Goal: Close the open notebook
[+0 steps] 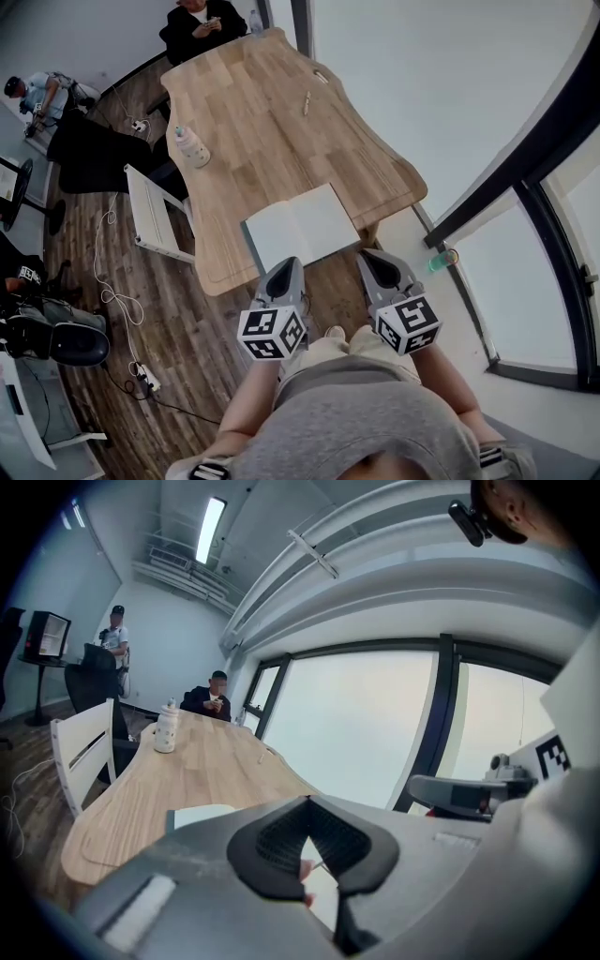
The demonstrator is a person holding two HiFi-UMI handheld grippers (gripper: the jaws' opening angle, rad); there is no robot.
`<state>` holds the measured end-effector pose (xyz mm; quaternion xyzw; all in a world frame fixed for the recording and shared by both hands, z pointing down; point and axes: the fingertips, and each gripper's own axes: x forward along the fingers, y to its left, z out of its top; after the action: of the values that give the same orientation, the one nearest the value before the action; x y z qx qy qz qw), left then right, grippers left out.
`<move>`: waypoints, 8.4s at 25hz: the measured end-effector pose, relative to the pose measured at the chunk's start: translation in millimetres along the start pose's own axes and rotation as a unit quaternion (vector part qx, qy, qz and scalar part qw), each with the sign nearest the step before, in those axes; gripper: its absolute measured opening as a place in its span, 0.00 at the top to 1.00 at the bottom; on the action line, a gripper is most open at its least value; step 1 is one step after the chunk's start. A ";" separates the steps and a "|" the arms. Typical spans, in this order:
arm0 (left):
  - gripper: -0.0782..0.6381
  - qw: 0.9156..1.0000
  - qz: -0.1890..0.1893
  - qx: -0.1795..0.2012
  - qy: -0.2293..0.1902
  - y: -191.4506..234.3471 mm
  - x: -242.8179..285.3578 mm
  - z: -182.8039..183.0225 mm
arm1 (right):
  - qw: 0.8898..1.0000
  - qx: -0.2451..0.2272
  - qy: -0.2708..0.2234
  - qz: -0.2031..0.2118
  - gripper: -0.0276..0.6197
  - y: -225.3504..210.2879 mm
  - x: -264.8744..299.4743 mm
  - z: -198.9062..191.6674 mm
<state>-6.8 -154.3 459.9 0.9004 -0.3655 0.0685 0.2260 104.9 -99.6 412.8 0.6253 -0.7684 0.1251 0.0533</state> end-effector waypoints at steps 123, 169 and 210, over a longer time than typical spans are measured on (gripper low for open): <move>0.87 0.985 0.073 -0.157 -0.015 79.2 30.8 -55.1 | 0.990 -0.037 0.038 0.135 0.95 -13.0 74.5 -9.7; 0.87 0.990 -0.069 -0.082 0.086 -30.6 142.2 -70.9 | 1.000 -0.007 0.026 0.016 0.95 -101.5 36.8 -6.6; 0.82 0.967 -0.048 -0.088 0.236 -43.5 222.1 -172.8 | 0.998 -0.008 0.056 0.029 0.95 -160.7 76.3 -9.7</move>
<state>191.1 -187.2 662.0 0.8519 -0.2630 0.2358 0.3867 244.6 -199.4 460.5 0.5942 -0.7831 0.1552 0.0982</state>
